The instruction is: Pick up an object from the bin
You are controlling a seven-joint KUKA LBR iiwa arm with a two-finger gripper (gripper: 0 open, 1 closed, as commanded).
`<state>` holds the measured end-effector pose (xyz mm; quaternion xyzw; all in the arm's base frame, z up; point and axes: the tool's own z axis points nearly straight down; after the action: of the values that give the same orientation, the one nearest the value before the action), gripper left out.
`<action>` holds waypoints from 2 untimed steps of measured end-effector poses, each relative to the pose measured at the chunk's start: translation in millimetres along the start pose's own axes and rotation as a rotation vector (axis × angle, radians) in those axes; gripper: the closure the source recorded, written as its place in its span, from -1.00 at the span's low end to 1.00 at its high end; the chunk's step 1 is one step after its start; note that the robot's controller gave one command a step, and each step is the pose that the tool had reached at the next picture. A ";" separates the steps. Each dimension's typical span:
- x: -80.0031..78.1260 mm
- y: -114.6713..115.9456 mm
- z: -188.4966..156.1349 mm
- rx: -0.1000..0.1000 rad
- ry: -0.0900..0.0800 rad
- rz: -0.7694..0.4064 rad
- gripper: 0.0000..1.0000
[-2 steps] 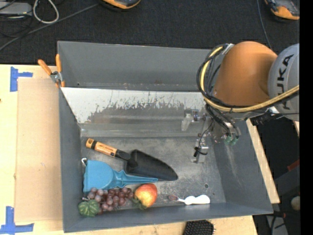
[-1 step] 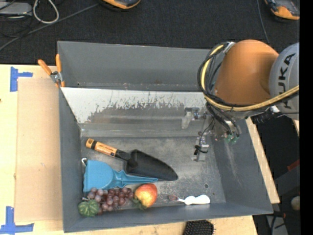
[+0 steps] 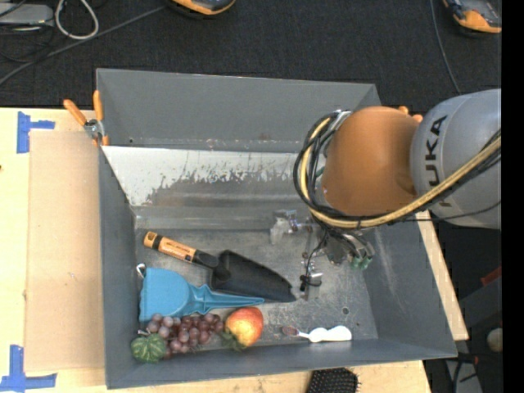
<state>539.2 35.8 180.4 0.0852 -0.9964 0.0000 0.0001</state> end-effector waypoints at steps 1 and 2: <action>-5.0 57.9 29.1 0.000 -0.002 0.013 -1.00; -21.6 74.9 56.7 -0.001 0.001 0.172 -1.00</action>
Offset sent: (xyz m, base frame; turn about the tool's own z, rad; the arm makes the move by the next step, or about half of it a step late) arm 0.0155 0.0942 -0.0736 0.2490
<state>547.8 113.3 123.8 -0.0009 -1.0000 -0.0003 0.0006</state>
